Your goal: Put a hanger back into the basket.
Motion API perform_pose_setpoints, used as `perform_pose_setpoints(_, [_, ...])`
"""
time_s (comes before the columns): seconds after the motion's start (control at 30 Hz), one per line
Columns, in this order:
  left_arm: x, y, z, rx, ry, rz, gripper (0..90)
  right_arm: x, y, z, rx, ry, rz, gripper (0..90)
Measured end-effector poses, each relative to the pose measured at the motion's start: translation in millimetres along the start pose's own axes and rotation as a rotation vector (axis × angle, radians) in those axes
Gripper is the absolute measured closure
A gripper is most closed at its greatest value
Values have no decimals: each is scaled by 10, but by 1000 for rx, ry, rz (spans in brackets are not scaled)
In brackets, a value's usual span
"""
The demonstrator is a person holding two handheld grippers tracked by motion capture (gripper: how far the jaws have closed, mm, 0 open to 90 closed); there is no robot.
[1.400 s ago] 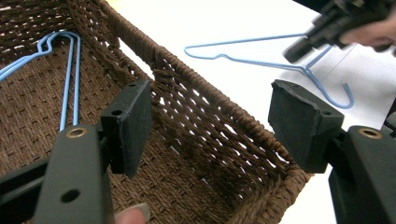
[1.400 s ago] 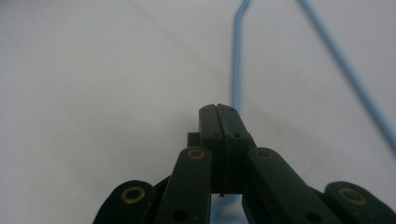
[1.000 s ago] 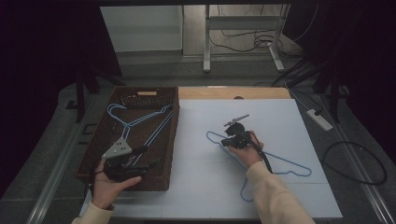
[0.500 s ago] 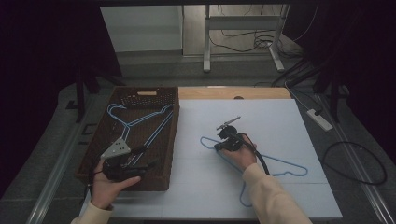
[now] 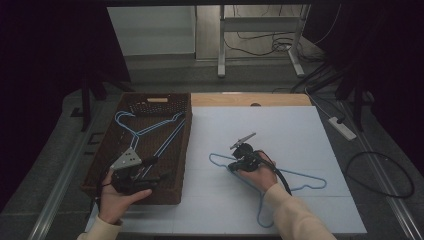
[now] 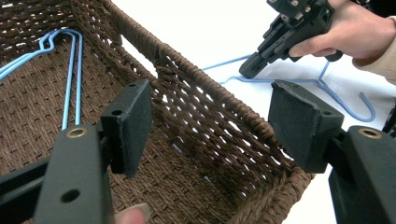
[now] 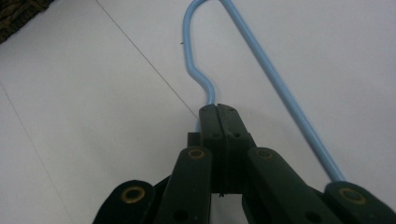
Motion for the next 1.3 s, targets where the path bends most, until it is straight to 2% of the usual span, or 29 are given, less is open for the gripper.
perform_pose_setpoints(0.1, [7,1,-5,1,-4,0,319,156,-1,18,-7,-44,-8,900])
perform_pose_setpoints(0.23, [-5,-6,1,-1,0,1,320,479,-19,137,39,-93,0,894])
perform_pose_setpoints(0.3, [-10,-19,-3,-4,1,4,320,634,-52,216,43,-106,4,802])
perform_pose_setpoints(0.4, [-11,-28,-13,-5,-2,5,320,838,-136,353,66,-112,31,721])
perform_pose_setpoints(0.43, [-12,-27,-16,-5,-3,5,320,838,-136,353,66,-112,31,721])
perform_pose_setpoints(0.47, [-15,-28,-15,-4,-2,5,320,960,-204,457,77,-109,44,651])
perform_pose_setpoints(0.5, [-19,-27,-13,-5,-1,4,320,960,-204,457,77,-109,44,651])
perform_pose_setpoints(0.53, [-24,-26,-5,-4,3,6,320,1045,-256,539,75,-107,51,613])
perform_pose_setpoints(0.73, [-31,-35,-5,-5,4,7,320,1207,-335,673,77,-100,66,557])
perform_pose_setpoints(0.83, [-23,-34,-9,-6,2,7,320,1248,-350,701,54,-100,79,557])
perform_pose_setpoints(0.87, [-18,-31,-11,-5,0,5,320,1275,-359,717,35,-99,95,587])
perform_pose_setpoints(0.9, [-13,-27,-13,-4,-2,5,320,1341,-343,776,14,-102,86,667])
perform_pose_setpoints(0.93, [-13,-27,-13,-4,-2,5,320,1341,-343,776,14,-102,86,667])
perform_pose_setpoints(0.97, [-12,-24,-11,-5,-2,6,321,1395,-373,870,-2,-81,125,752])
perform_pose_setpoints(1.0, [-12,-24,-11,-5,-2,6,321,1395,-373,870,-2,-81,125,752])
perform_pose_setpoints(1.03, [-13,-25,-11,-5,-1,7,320,1452,-442,964,-29,-70,168,820])
perform_pose_setpoints(1.1, [-16,-29,-11,-5,-1,7,320,1522,-582,1068,-73,-73,219,888])
perform_pose_setpoints(1.13, [-19,-32,-12,-5,-1,8,320,1557,-669,1118,-95,-71,247,900])
perform_pose_setpoints(1.17, [-22,-35,-15,-6,-1,9,321,1594,-783,1174,-138,-72,276,900])
perform_pose_setpoints(1.2, [-25,-37,-17,-7,-1,9,321,1594,-783,1174,-138,-72,276,900])
perform_pose_setpoints(1.3, [-35,-39,-17,-8,2,10,321,1619,-1013,1287,-204,-49,318,900])
Point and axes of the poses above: each handheld gripper's, and its own axes: x roughly backward along the jaws, z roughly out of its underside, y roughly to its left, the point moved 6 cm from there along -x, roughly forward along the jaws, and after that the axes turned 11 degrees about -y, right-handed, at the moved point
